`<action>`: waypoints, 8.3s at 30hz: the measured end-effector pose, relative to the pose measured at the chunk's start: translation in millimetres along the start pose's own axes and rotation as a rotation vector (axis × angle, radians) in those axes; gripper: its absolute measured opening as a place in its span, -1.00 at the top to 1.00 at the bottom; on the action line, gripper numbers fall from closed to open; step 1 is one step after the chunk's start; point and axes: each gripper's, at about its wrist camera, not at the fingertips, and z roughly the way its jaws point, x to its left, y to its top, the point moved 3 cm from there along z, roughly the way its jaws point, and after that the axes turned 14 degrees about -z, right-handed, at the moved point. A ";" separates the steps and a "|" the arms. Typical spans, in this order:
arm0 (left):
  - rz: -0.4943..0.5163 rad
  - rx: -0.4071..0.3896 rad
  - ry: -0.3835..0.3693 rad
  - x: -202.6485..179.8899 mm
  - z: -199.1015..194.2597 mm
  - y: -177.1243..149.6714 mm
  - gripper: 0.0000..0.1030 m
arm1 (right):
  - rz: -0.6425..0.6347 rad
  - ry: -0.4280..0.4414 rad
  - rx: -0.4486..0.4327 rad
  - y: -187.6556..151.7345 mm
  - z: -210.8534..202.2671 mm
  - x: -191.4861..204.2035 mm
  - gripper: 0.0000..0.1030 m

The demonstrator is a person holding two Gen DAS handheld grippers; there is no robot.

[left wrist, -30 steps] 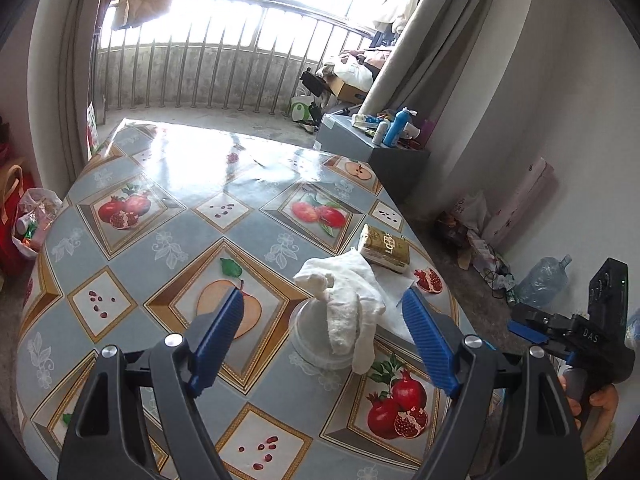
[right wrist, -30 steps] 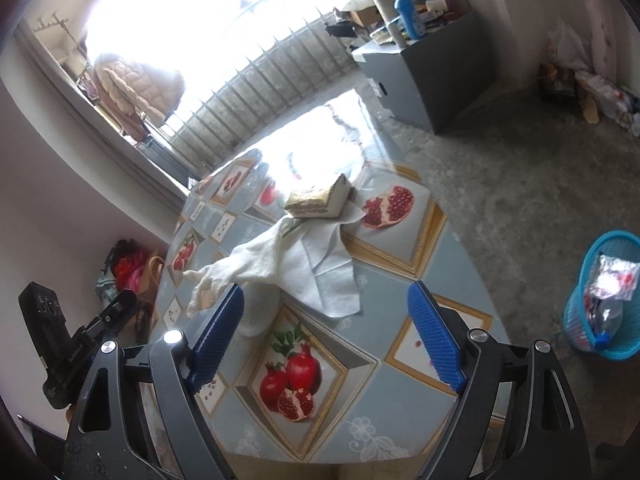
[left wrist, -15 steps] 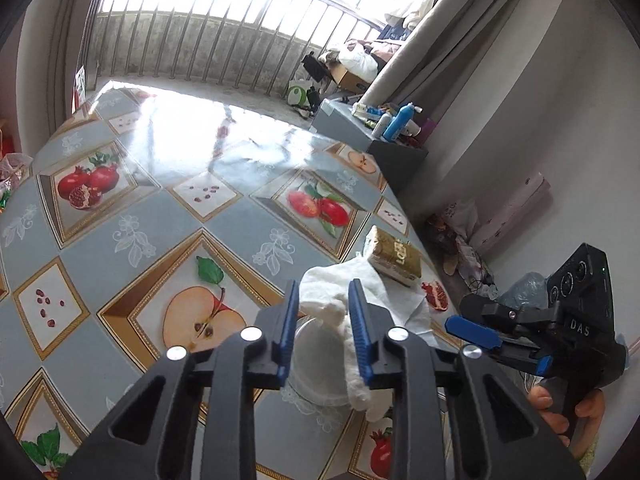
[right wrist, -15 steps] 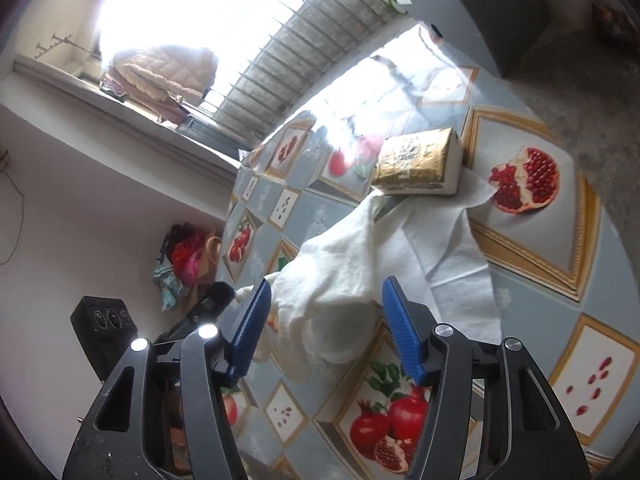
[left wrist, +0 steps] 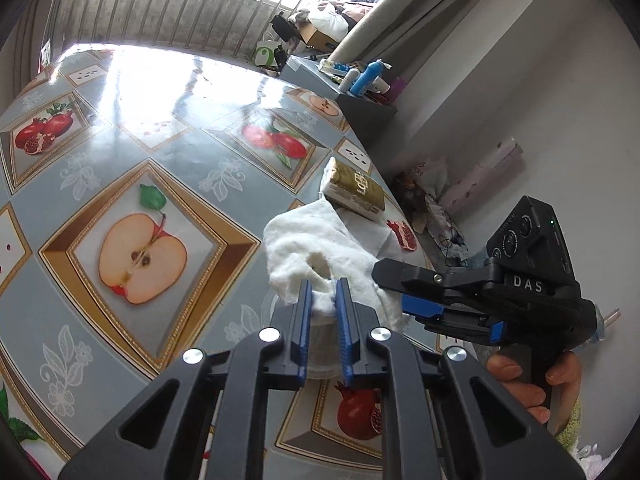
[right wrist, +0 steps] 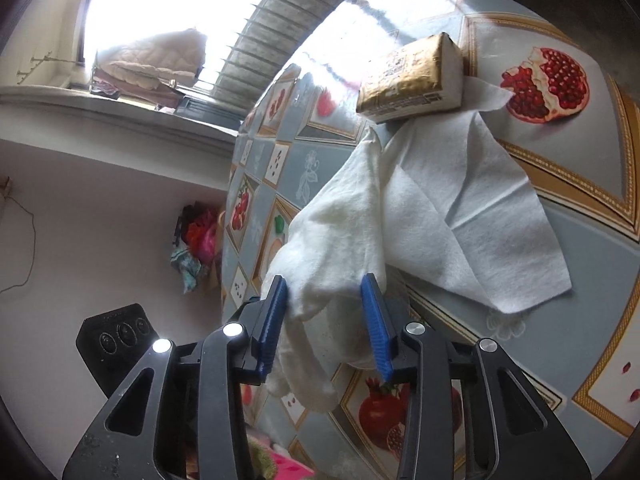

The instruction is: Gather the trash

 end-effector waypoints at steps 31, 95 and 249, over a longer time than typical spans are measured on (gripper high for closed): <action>0.178 -0.047 0.011 -29.0 -19.0 -31.1 -0.31 | -0.186 -0.091 -0.173 -22.4 -93.7 -9.1 0.85; 0.313 -0.226 0.357 -38.0 -37.9 -29.4 -0.25 | -0.226 -0.390 -0.273 -61.8 -104.5 9.0 0.90; 0.269 -0.024 0.308 -27.6 107.0 26.7 0.57 | -0.568 -0.522 -0.059 104.5 19.7 -30.8 -0.42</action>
